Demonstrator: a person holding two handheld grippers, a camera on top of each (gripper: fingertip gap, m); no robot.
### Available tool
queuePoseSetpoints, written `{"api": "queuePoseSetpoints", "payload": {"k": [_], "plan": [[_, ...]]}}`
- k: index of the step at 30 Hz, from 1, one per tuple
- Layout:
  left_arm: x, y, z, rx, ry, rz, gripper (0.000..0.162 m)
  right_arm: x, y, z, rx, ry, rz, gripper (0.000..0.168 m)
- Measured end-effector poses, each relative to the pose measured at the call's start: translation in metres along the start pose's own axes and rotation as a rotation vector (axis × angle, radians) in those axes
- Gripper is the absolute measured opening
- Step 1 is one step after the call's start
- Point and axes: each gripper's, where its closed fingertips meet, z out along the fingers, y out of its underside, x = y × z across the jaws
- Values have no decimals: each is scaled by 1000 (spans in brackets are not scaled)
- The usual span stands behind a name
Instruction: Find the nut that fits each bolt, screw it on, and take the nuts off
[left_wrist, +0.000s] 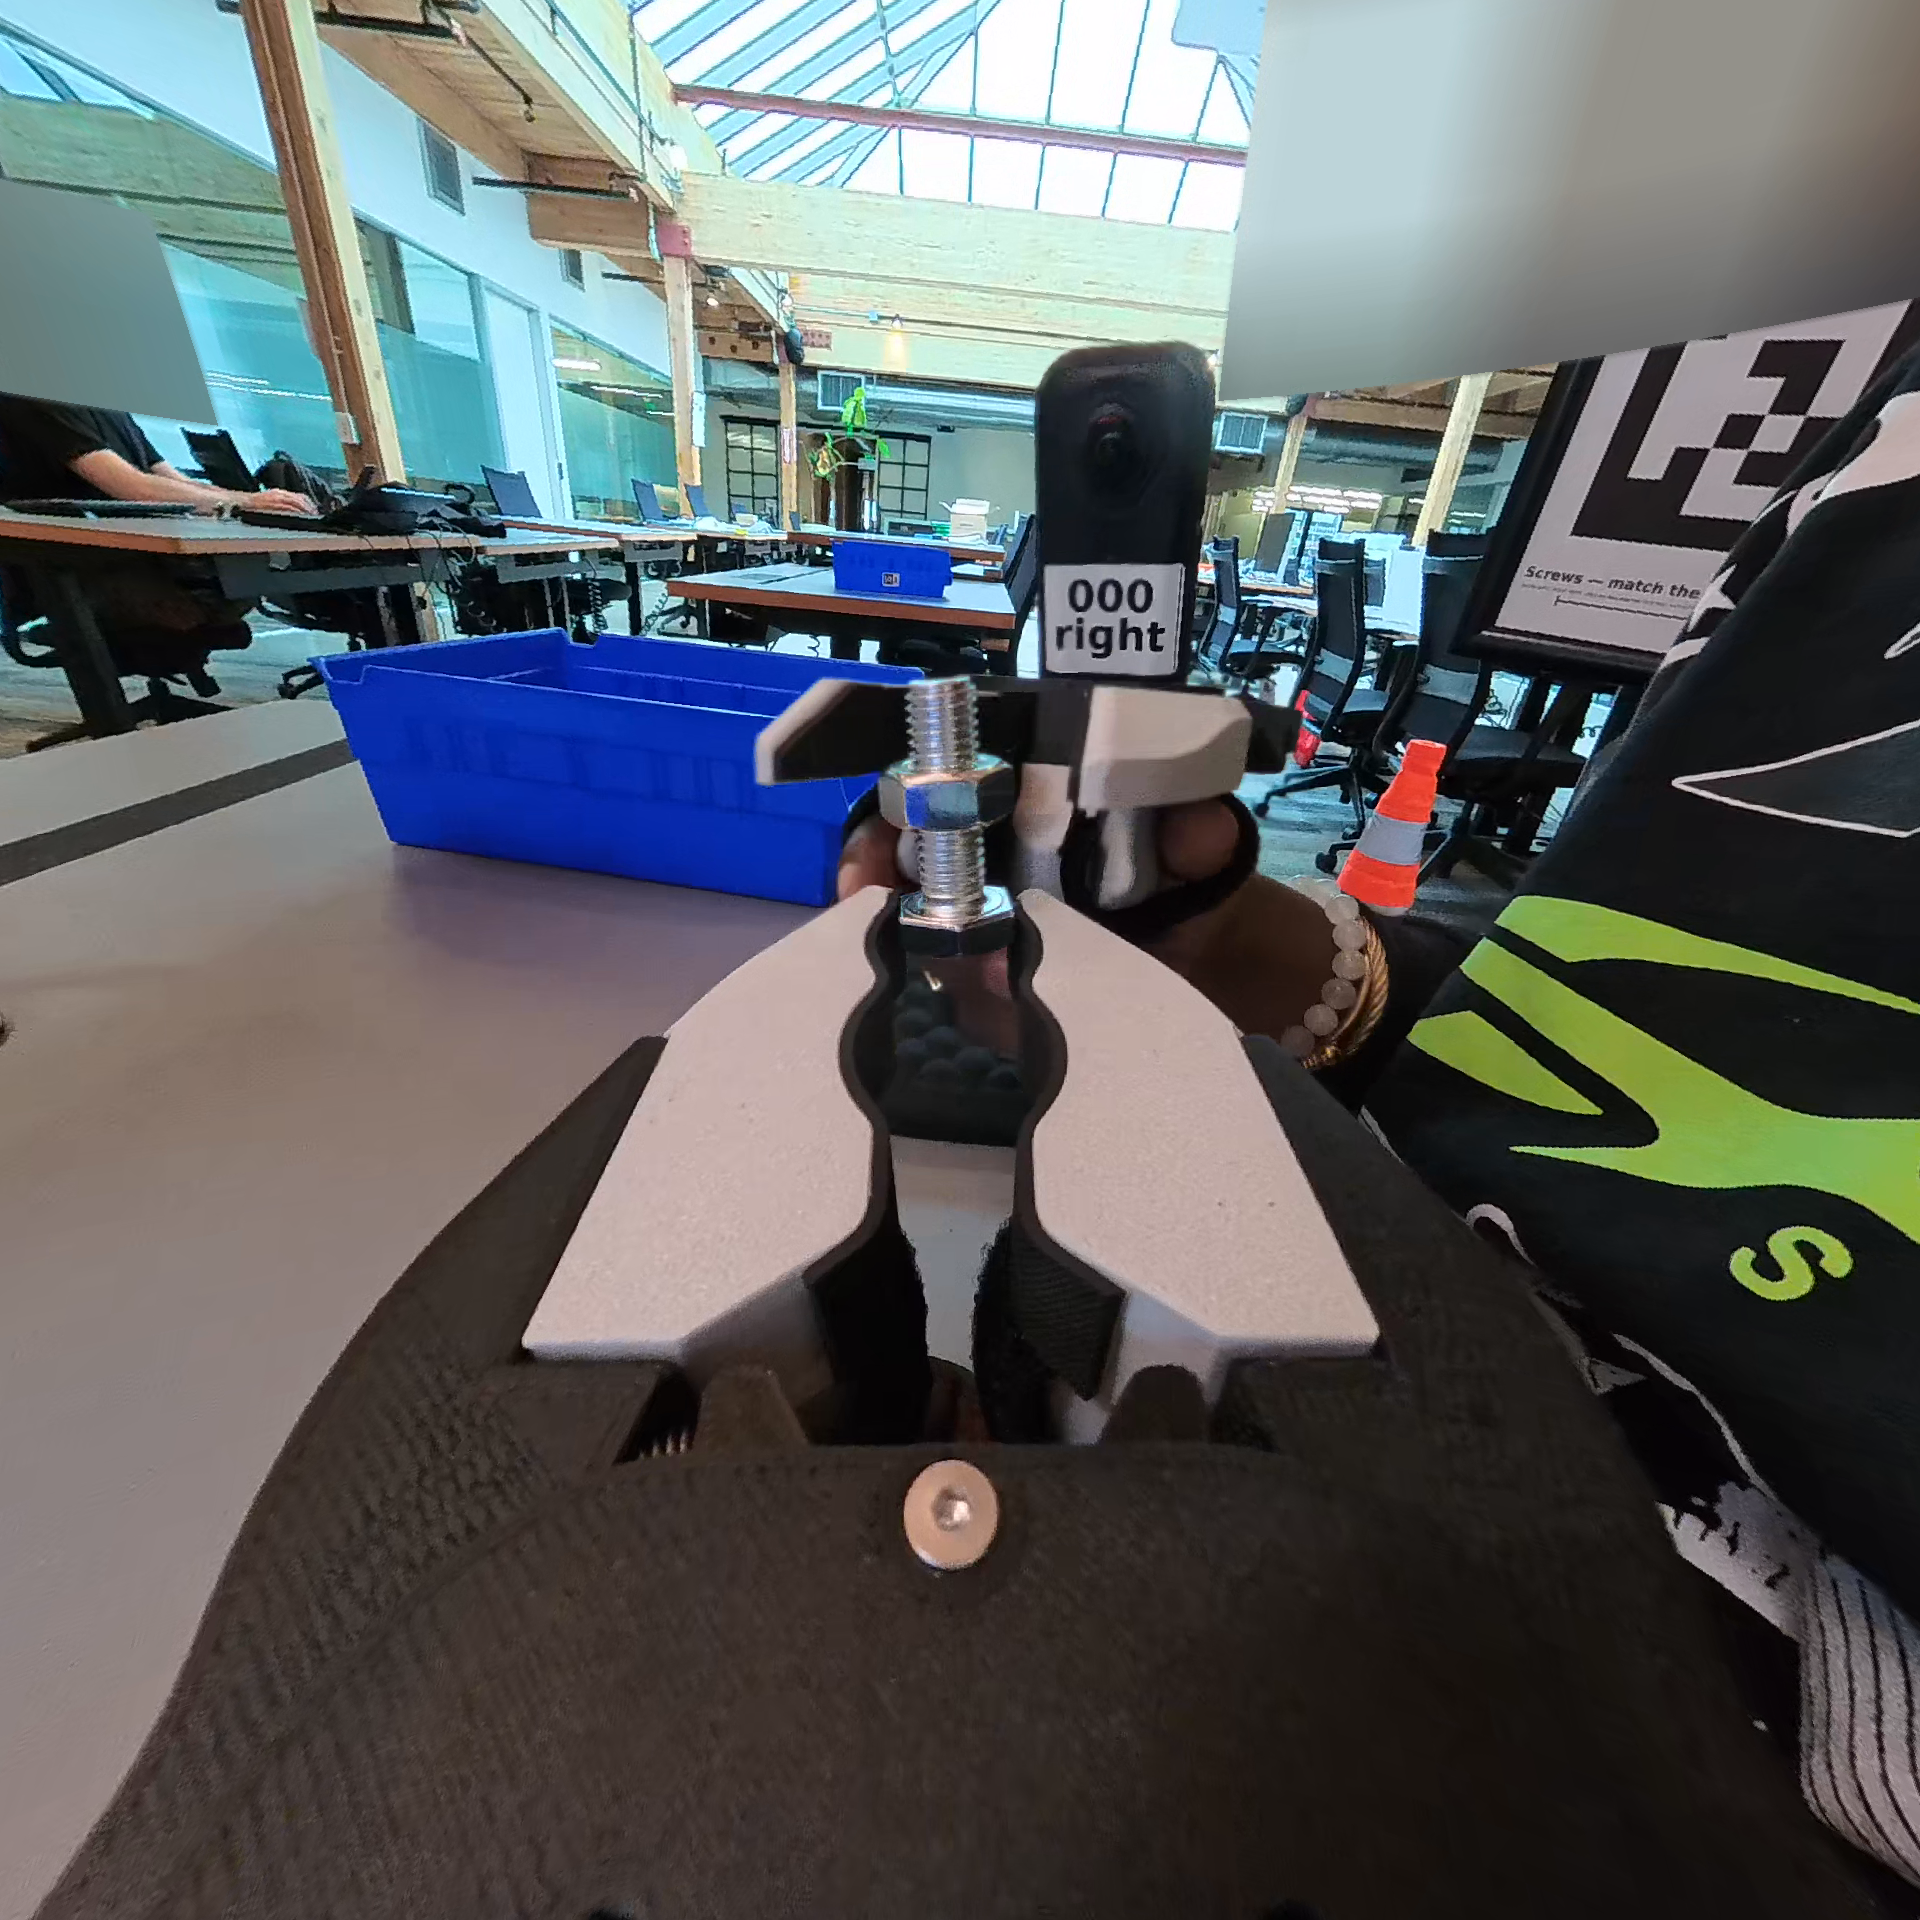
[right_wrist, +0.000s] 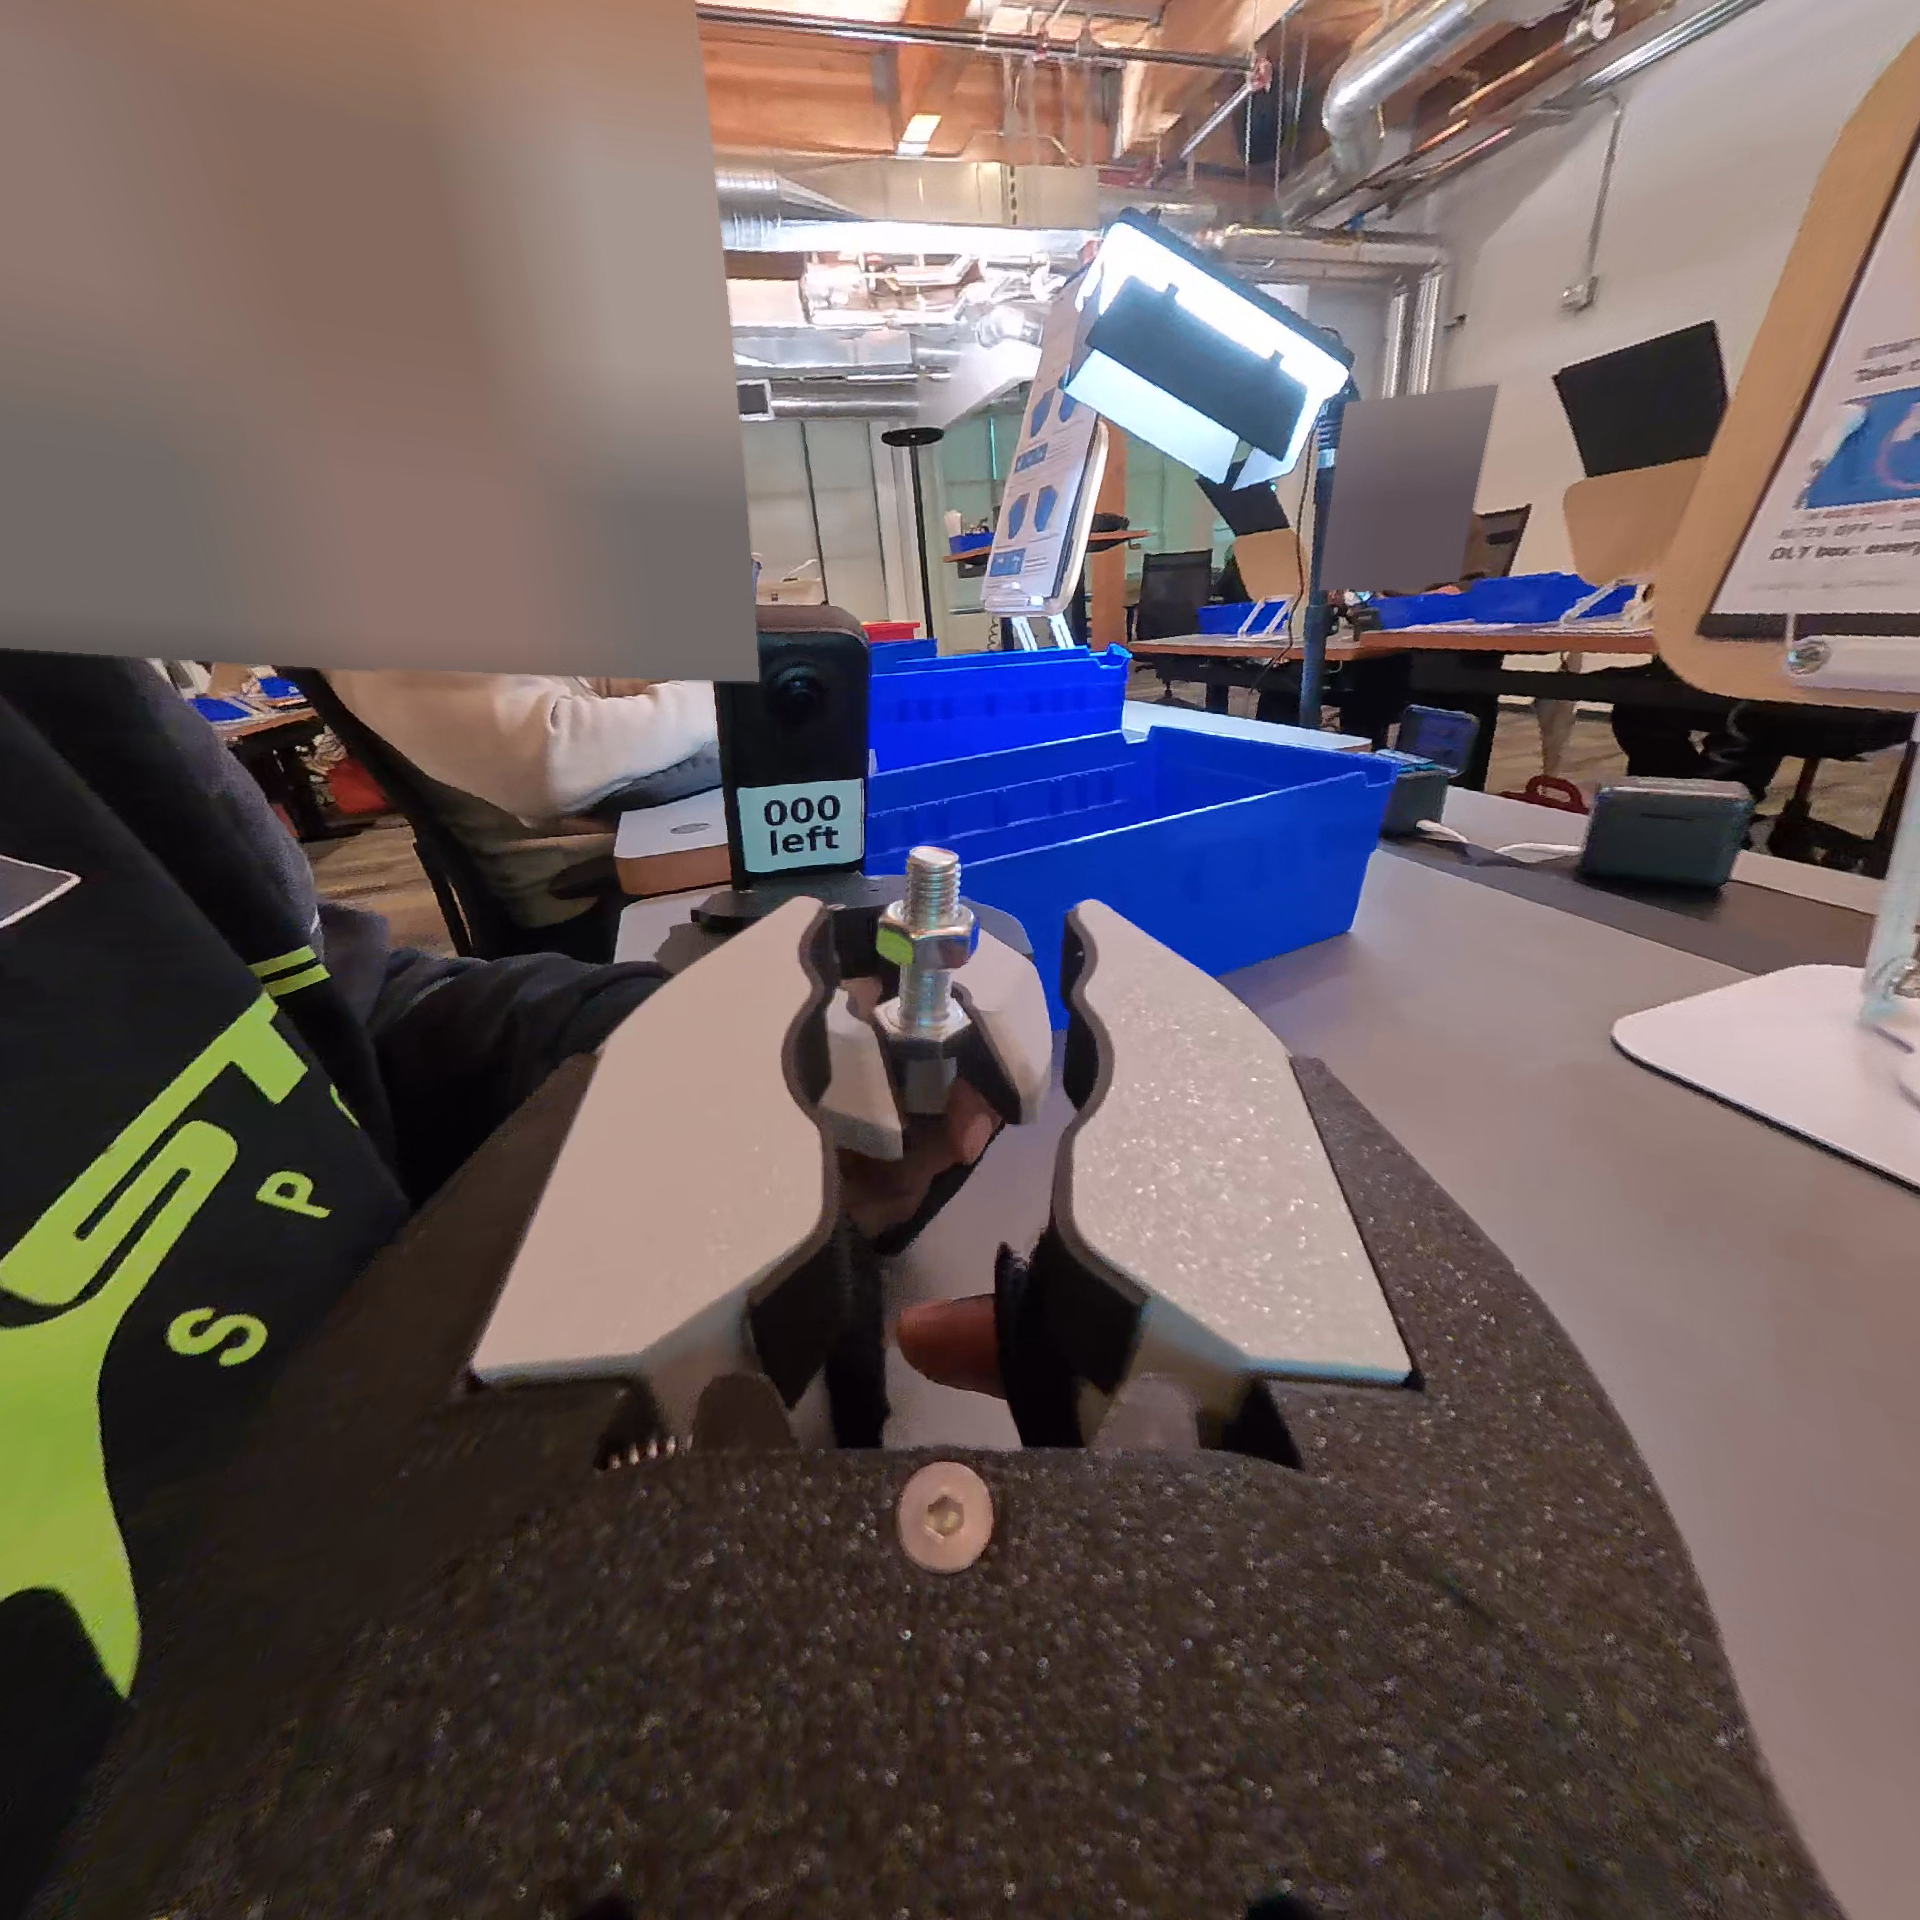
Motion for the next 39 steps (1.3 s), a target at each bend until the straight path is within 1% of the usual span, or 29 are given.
{"api": "queuePoseSetpoints", "payload": {"k": [4, 8, 9, 12, 13, 15, 17, 20, 24, 28, 32, 37, 39], "plan": [[1, 0, 0, 1, 4, 0, 19, 1, 5, 7, -24, 6, -3, 45], [1, -2, -1, 17, 9, -7, 18, 8, 2, -4, -16, 32, -14, 42], [0, -3, -1, 23, 7, -12, 19, 10, 1, -9, -12, 39, -14, 40], [0, -3, -1, 25, 11, -14, 19, 26, -3, -25, 13, 124, -16, 13], [0, -2, -1, 17, 8, -9, 19, 28, -3, -29, 15, 131, -10, 10], [0, 0, 0, 7, 9, -3, 19, 25, -5, -29, 29, 106, 2, 11], [1, 1, 0, 3, 12, -7, 19, 16, -8, -24, 48, 60, 8, 20], [-1, 1, 0, 3, 2, -4, 19, 6, -6, -13, 34, 9, 10, 35], [0, 2, 0, -1, 4, -1, 19, 0, 1, 3, 8, -10, 13, 43], [0, 3, 1, -7, 5, 4, 19, 1, 5, 12, -5, 1, 25, 43], [1, 2, 1, -4, 10, 5, 19, 4, 5, 9, -7, 18, 14, 42], [0, 2, 0, -2, 5, 2, 19, 5, 1, -5, 1, 11, 7, 34], [-1, 1, 0, 1, -1, 0, 19, 11, 0, -15, 4, 48, -1, 26]]}}
